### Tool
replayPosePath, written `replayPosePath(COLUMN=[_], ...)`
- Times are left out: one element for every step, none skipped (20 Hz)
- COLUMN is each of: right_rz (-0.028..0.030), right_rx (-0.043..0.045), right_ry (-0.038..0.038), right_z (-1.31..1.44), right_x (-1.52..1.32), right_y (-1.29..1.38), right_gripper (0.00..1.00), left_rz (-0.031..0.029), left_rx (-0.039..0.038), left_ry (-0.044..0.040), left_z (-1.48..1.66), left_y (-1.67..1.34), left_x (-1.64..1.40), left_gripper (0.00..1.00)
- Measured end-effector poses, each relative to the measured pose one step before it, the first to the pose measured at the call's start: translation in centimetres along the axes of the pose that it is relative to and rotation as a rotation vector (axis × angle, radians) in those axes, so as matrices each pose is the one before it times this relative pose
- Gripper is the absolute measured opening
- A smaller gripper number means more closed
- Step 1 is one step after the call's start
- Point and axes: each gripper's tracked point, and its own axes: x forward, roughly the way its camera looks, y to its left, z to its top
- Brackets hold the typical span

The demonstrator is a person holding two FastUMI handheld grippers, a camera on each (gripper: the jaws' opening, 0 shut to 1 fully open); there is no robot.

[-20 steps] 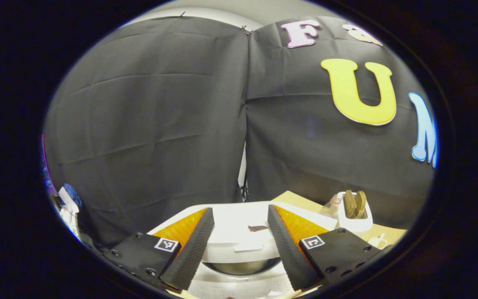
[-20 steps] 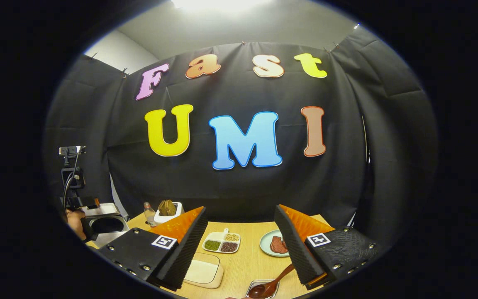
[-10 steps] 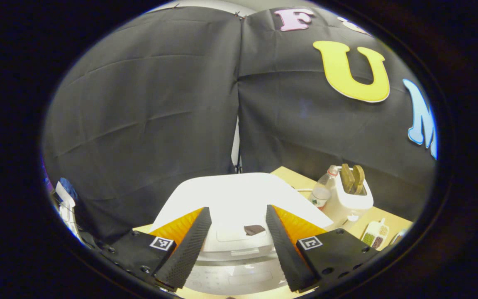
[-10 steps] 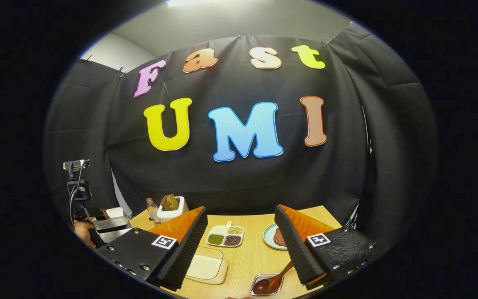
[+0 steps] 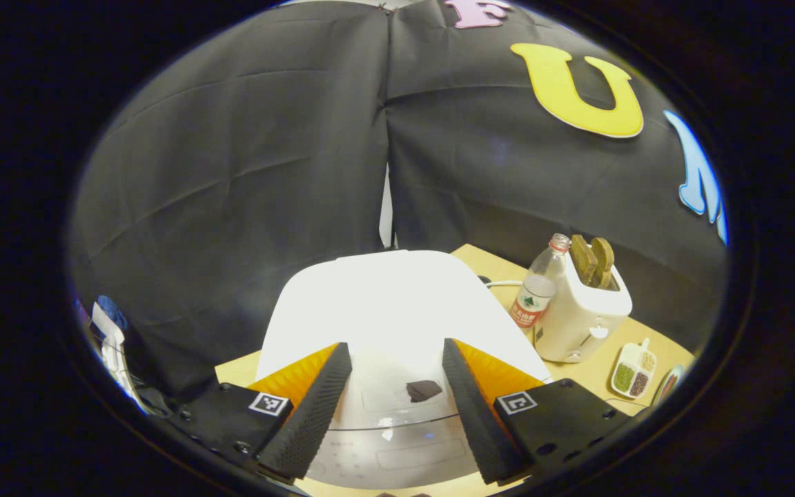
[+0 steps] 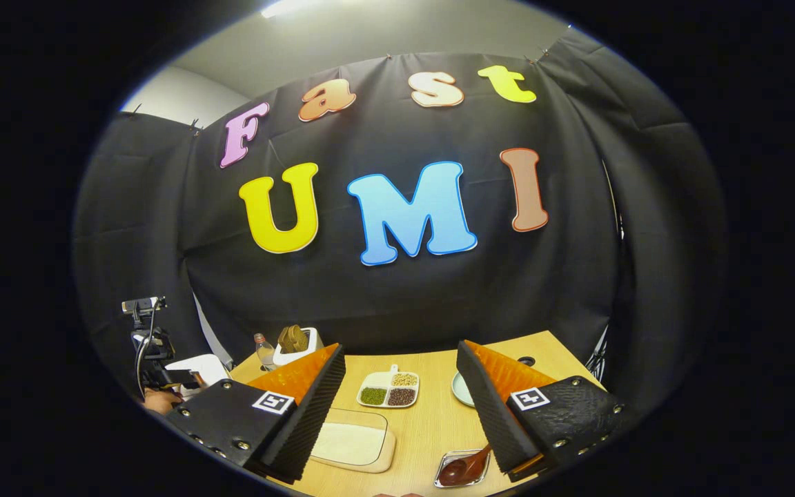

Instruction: Close the left gripper, press the button to open the rice cooker; take a wooden spoon from the chopstick holder with the right hand, scoop a spoonful of rice and pour it into the rice cooker, then put the wooden spoon back into the chopstick holder.

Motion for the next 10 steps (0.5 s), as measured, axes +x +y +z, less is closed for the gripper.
replayPosePath(right_rz=[0.00262,0.00240,0.00092,0.00127,-0.00210,-0.00247,0.00434,-0.00016,0.00264,0.00073], right_rx=[0.00332,0.00661,0.00739,0.00694,0.00515,0.00503,0.00256,-0.00627,-0.00707,-0.00344], right_ry=[0.00114,0.00145,0.00011,0.00300,0.00367,-0.00251,-0.00144,0.00047,-0.00165,-0.00126], right_z=[0.007,0.017,-0.081,-0.142,-0.120,0.009,0.127,-0.116,0.106,0.105], right_x=[0.005,0.005,-0.012,-0.073,0.001,-0.061,-0.034,-0.058,-0.081,-0.037], right_y=[0.041,0.106,0.036,0.108,-0.001,-0.065,0.099,-0.042,-0.093,0.047], right_gripper=[0.98,0.98,0.98,0.98,0.98,0.98,0.98,0.98,0.98,0.98], left_rz=[-0.00096,-0.00160,-0.00002,-0.00086,-0.00370,-0.01125,-0.02990,-0.01967,-0.00456,-0.01240], left_rx=[-0.00560,-0.01029,-0.00542,-0.00352,0.00091,0.01080,-0.00780,-0.00327,0.01648,0.01862], left_ry=[-0.00076,0.00367,-0.00428,-0.00009,-0.00202,-0.00445,0.00560,-0.00408,-0.02050,-0.02684], left_z=[-0.007,-0.227,0.175,-0.047,0.141,0.159,0.076,0.450,0.572,0.620], left_y=[0.087,0.147,0.038,-0.056,-0.039,-0.063,-0.525,-0.137,0.208,-0.383], left_x=[0.130,-0.212,-0.023,0.073,0.015,-0.063,-0.257,-0.451,-0.284,-0.103], left_gripper=[0.99,0.95,0.95,0.95,0.95,0.95,0.94,0.94,0.99,0.94])
